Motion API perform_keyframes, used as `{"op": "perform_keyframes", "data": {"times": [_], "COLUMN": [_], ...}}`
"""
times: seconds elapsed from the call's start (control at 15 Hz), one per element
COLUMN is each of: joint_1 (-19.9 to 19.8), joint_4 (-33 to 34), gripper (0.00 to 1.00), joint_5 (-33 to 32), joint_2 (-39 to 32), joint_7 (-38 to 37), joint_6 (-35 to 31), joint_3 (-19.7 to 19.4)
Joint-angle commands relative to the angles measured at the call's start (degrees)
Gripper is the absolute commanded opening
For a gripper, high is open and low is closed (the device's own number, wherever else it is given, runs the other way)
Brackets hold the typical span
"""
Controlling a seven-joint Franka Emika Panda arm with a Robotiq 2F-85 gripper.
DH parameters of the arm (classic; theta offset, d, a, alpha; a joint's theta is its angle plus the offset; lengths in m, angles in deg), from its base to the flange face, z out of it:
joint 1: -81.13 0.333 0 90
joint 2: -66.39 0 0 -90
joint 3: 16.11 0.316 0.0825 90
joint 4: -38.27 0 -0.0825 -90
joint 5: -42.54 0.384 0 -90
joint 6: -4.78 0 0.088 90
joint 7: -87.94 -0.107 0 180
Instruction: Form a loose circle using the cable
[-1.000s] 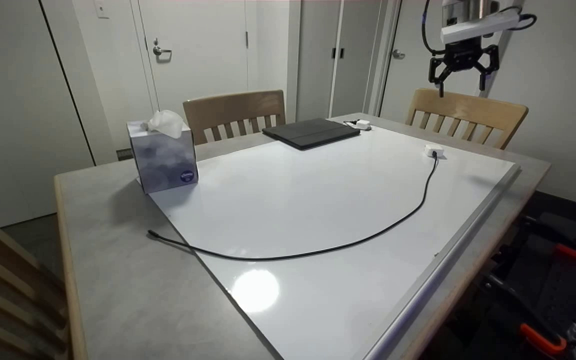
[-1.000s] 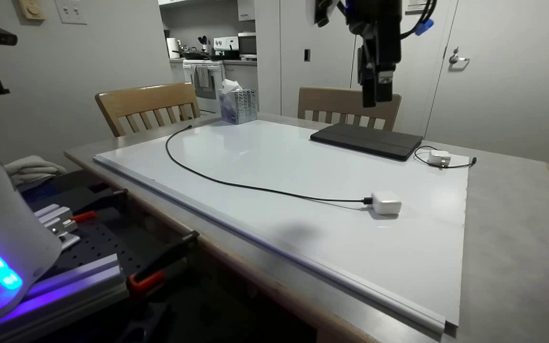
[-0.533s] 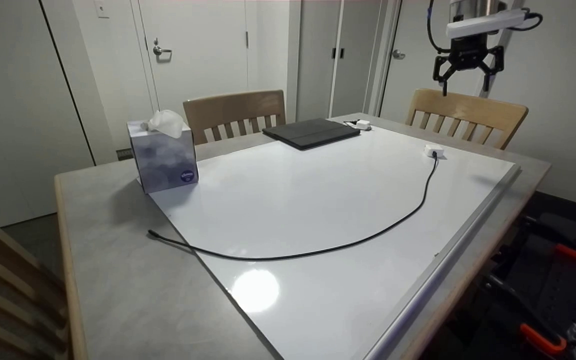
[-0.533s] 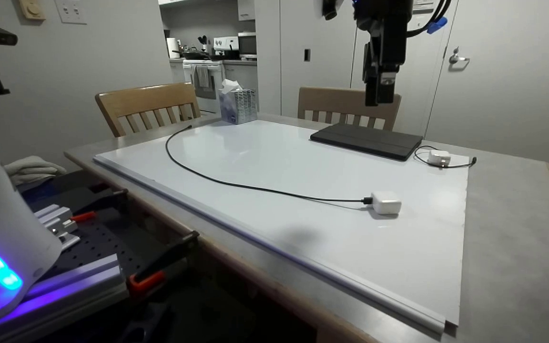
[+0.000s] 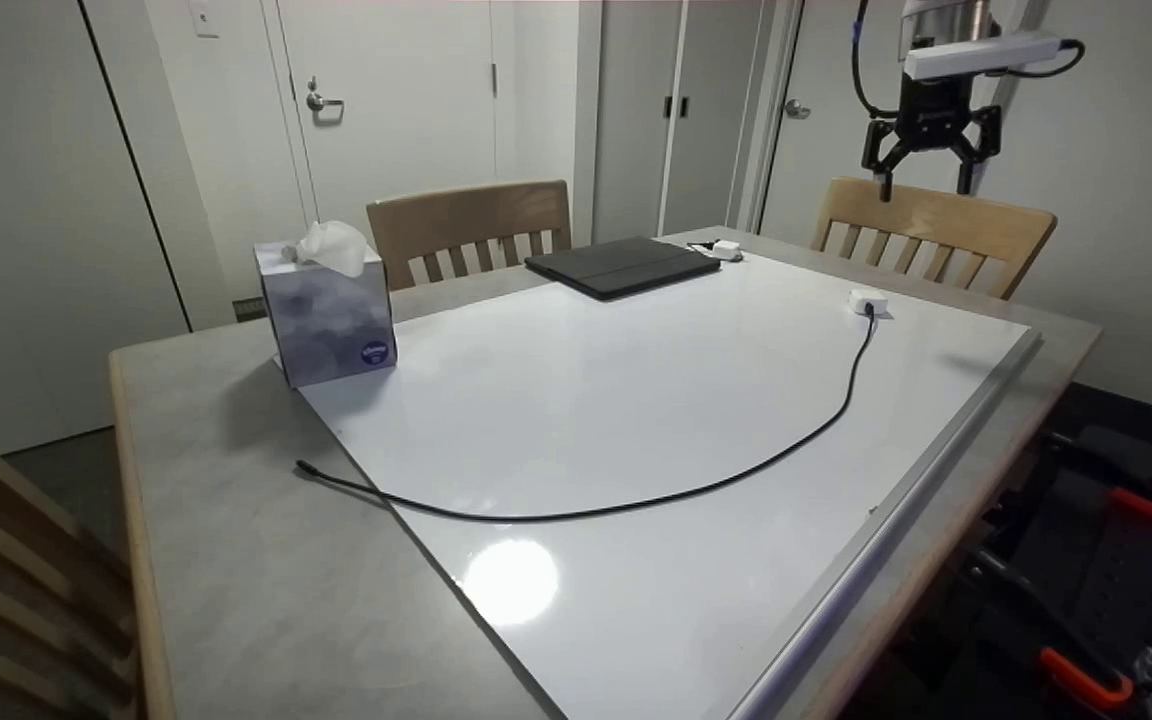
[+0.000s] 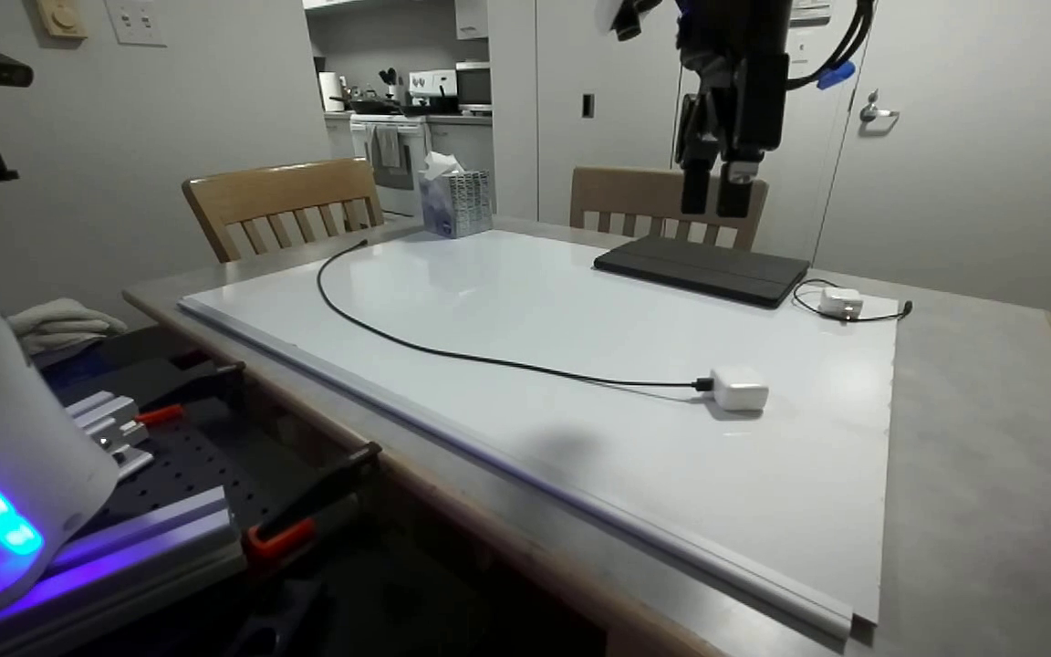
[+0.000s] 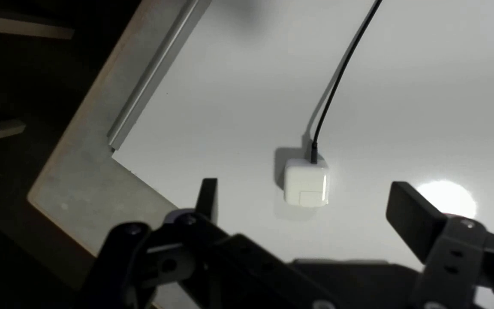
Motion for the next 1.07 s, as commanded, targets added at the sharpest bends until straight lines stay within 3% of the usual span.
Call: {"op": "perform_keyframes", "data": {"times": [0.0, 0.2, 0.33, 0.8, 0.87, 0.93, 1.0], "joint_1": [-3.06, -5.73, -7.04, -8.10, -8.67, -7.91, -7.87], "joint_4": [5.22, 9.78, 11.69, 13.83, 15.76, 12.68, 12.94], "gripper": [1.00, 1.00, 1.00, 1.00, 1.00, 1.00, 1.00], "joint_5": [8.80, 13.87, 13.68, 12.18, 11.94, 11.97, 11.96], "joint_2": [-4.12, -7.29, -9.23, -15.04, -16.28, -13.62, -14.30], "joint_7": [15.03, 25.83, 30.01, 35.80, 39.55, 35.22, 35.54], "joint_6": [6.06, 13.62, 14.97, 6.15, 11.14, 8.15, 8.30], "joint_3": [0.69, 0.61, 0.29, 1.74, 2.75, 1.68, 1.94]}}
